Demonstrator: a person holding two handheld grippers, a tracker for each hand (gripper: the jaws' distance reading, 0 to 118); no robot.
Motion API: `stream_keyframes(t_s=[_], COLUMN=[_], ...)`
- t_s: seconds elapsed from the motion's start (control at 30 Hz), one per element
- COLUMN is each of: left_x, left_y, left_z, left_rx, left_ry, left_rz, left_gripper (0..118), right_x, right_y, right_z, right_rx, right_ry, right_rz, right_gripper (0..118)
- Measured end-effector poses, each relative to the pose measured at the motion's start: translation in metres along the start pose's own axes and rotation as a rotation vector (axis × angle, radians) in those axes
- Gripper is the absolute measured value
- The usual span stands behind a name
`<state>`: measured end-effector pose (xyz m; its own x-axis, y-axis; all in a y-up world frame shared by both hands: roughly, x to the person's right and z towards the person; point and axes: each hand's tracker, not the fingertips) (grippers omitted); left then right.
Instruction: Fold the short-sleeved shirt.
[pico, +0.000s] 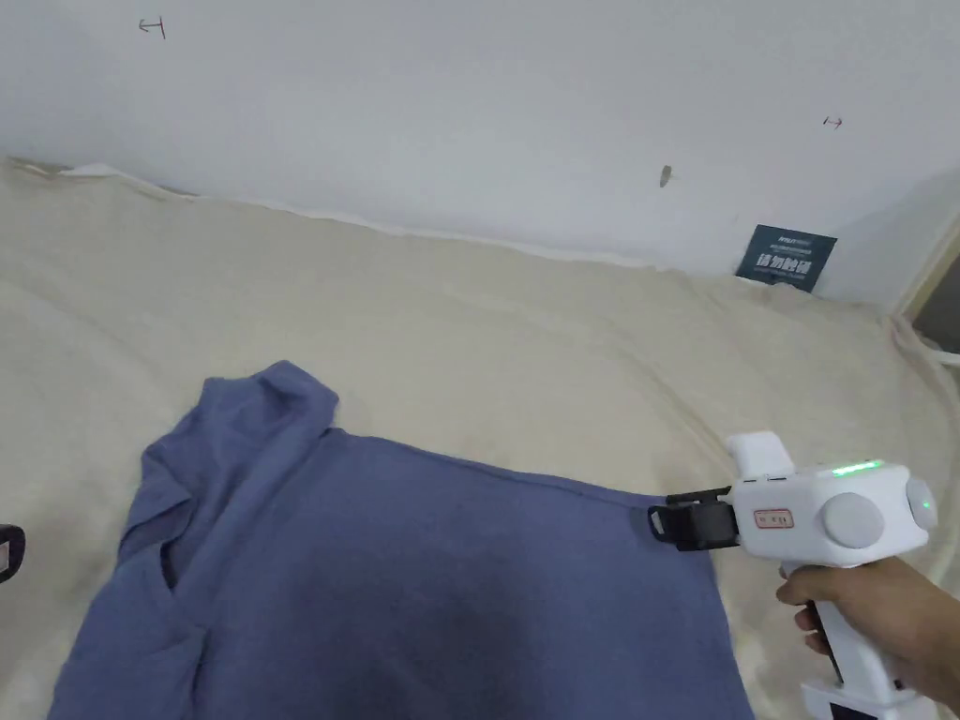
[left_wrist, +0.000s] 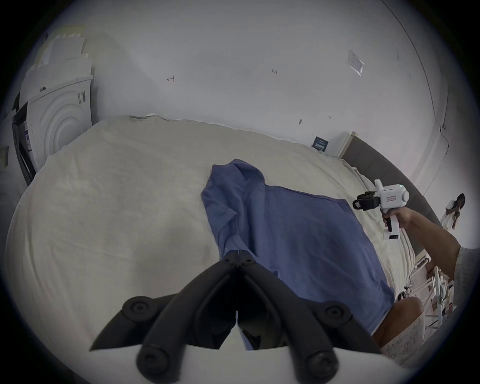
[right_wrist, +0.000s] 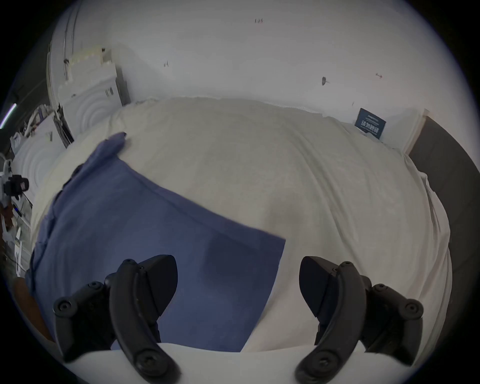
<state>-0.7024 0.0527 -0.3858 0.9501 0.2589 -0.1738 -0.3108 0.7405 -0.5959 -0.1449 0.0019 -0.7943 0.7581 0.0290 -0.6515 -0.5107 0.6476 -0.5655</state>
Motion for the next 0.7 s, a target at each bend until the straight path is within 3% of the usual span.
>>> stream_keyframes(t_s=[0.13, 0.17, 0.5, 0.53, 0.6, 0.7], left_x=[-0.006, -0.008, -0.010, -0.010, 0.000, 0.005], left_y=[0.001, 0.001, -0.003, -0.004, -0.003, -0.004], left_z=[-0.011, -0.013, -0.028, -0.029, -0.029, -0.031], left_rx=[0.016, 0.018, 0.024, 0.020, 0.014, 0.006], left_ry=[0.012, 0.009, 0.008, 0.005, 0.005, -0.001], left_rz=[0.020, 0.027, 0.057, 0.056, 0.054, 0.059], left_gripper=[0, 0, 0, 0, 0, 0], right_x=[0.019, 0.008, 0.035, 0.032, 0.025, 0.027], right_y=[0.008, 0.009, 0.001, 0.000, 0.000, 0.003], right_z=[-0.039, -0.025, -0.055, -0.054, -0.048, -0.047], right_rx=[-0.042, -0.041, -0.082, -0.077, -0.051, -0.057], right_ry=[-0.038, -0.062, 0.005, 0.004, 0.029, 0.056], right_rz=[0.049, 0.044, -0.002, 0.012, 0.099, 0.097], right_gripper=[100, 100, 98, 95, 80, 54])
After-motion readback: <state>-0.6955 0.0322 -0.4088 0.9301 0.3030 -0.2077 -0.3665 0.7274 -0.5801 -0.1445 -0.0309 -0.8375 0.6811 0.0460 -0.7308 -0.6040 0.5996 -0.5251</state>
